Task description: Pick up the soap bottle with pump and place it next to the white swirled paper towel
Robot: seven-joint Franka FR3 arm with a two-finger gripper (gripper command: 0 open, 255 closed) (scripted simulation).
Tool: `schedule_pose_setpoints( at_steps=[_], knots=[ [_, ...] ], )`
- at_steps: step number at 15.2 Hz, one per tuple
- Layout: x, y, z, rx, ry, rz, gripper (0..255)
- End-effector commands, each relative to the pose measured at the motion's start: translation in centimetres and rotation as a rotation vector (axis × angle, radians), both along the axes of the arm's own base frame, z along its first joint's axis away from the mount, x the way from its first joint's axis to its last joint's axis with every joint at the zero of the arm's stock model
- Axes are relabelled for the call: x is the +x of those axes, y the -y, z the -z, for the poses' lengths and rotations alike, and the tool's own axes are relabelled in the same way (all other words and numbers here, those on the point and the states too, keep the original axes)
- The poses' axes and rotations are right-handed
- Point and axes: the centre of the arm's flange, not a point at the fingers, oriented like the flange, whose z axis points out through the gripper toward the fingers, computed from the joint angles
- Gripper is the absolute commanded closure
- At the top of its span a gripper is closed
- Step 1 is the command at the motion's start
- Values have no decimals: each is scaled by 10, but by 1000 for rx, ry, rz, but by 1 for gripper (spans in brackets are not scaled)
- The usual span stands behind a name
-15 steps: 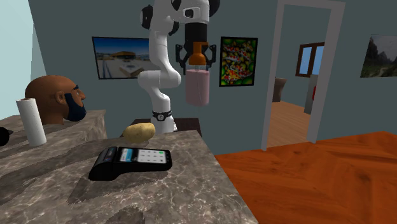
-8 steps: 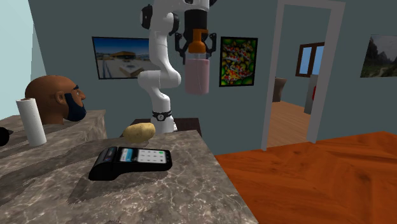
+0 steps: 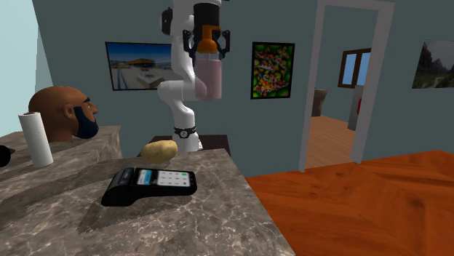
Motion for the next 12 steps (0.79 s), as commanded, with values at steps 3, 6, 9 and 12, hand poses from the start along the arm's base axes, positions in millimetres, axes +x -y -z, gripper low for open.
schedule_pose_setpoints(
  at_steps=[3,6,9,12],
  knots=[
    [-13,52,1,0,0,-1,255],
    [-24,90,1,0,0,-1,255],
    [-34,128,1,0,0,-1,255],
    [-44,166,1,0,0,-1,255]
  ],
)
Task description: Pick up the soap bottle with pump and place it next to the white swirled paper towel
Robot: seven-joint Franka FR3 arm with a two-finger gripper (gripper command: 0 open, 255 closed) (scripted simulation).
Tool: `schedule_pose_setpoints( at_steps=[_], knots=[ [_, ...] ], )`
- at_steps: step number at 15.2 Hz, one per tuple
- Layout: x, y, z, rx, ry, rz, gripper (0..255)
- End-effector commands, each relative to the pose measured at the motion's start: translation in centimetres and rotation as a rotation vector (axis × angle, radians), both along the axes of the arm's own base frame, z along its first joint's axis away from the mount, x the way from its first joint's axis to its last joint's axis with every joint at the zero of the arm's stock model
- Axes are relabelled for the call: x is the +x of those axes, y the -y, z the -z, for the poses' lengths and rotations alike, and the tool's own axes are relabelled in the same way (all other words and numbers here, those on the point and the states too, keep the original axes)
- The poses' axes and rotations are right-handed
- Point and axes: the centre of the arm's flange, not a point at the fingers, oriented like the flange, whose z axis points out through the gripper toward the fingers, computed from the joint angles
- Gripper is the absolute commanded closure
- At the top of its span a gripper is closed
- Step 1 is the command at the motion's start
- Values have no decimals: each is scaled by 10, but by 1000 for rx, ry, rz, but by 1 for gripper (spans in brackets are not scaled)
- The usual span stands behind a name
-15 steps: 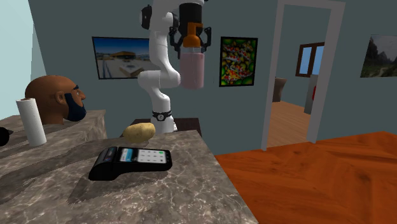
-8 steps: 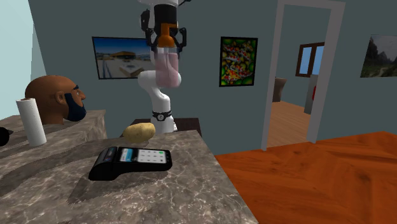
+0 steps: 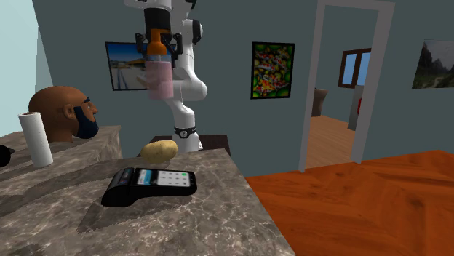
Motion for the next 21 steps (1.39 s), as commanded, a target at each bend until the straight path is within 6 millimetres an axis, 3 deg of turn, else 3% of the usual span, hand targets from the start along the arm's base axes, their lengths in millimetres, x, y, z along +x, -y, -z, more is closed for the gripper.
schedule_pose_setpoints(
  at_steps=[1,21],
  knots=[
    [-6,26,-3,0,0,-2,255],
    [-74,281,-3,0,0,-2,255]
  ],
)
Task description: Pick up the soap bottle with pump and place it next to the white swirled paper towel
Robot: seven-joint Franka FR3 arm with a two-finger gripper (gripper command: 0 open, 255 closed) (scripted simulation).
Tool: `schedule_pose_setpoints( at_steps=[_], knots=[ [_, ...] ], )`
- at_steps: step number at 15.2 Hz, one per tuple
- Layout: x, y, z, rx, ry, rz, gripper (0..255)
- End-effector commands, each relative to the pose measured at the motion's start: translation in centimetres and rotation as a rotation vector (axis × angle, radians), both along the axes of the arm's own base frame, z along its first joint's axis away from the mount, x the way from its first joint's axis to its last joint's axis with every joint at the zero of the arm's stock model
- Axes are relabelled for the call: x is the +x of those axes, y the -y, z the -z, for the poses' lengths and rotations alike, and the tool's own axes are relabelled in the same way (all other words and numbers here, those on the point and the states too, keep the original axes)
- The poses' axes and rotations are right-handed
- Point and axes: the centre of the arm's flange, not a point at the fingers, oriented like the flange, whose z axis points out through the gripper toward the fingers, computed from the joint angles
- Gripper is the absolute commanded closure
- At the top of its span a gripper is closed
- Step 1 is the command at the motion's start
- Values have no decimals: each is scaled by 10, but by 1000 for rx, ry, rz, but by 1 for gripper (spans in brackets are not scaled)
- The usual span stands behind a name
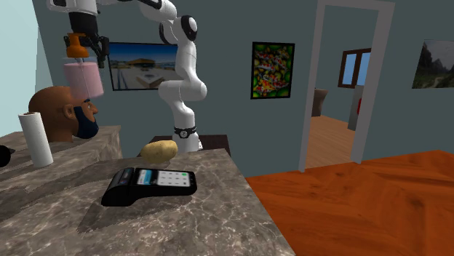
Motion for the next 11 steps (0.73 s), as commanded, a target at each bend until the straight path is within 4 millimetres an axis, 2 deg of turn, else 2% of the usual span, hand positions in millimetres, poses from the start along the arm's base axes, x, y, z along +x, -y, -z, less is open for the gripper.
schedule_pose_setpoints(
  at_steps=[1,11],
  knots=[
    [-5,28,1,-1,0,-1,255],
    [-38,156,1,-1,0,-1,255]
  ],
)
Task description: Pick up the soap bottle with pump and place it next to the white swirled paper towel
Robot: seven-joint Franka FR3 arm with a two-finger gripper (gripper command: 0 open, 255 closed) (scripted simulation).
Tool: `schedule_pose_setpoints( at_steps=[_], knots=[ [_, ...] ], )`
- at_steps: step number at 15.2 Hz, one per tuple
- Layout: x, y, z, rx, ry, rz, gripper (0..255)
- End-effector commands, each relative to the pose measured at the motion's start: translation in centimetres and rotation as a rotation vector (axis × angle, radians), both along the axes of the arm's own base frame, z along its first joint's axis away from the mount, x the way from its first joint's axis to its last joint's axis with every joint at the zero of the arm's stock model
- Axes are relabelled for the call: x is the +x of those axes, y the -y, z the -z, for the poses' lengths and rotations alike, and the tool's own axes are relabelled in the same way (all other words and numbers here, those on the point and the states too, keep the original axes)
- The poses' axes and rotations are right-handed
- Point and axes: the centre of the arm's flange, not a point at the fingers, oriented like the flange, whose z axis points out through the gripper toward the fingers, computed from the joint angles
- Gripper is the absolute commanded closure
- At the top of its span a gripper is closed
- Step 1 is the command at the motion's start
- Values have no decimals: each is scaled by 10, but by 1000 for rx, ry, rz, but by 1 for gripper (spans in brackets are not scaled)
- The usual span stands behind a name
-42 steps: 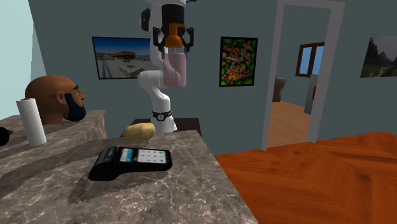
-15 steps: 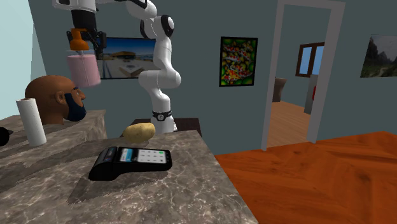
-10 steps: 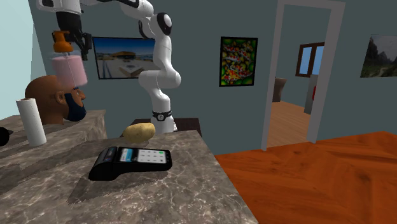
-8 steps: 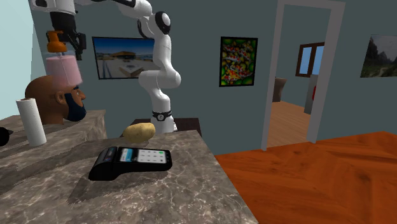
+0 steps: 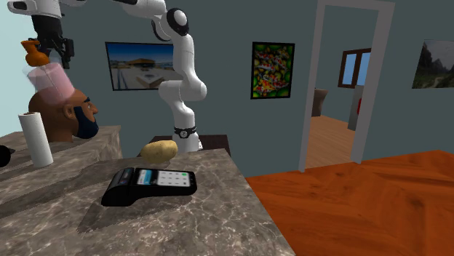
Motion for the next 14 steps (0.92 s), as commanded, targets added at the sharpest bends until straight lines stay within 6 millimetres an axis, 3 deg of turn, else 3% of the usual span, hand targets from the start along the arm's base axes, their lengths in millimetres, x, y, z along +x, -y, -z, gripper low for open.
schedule_pose_setpoints(
  at_steps=[1,14],
  knots=[
    [-7,20,-2,-2,0,-2,255],
    [-7,20,67,-2,0,-2,255]
  ],
)
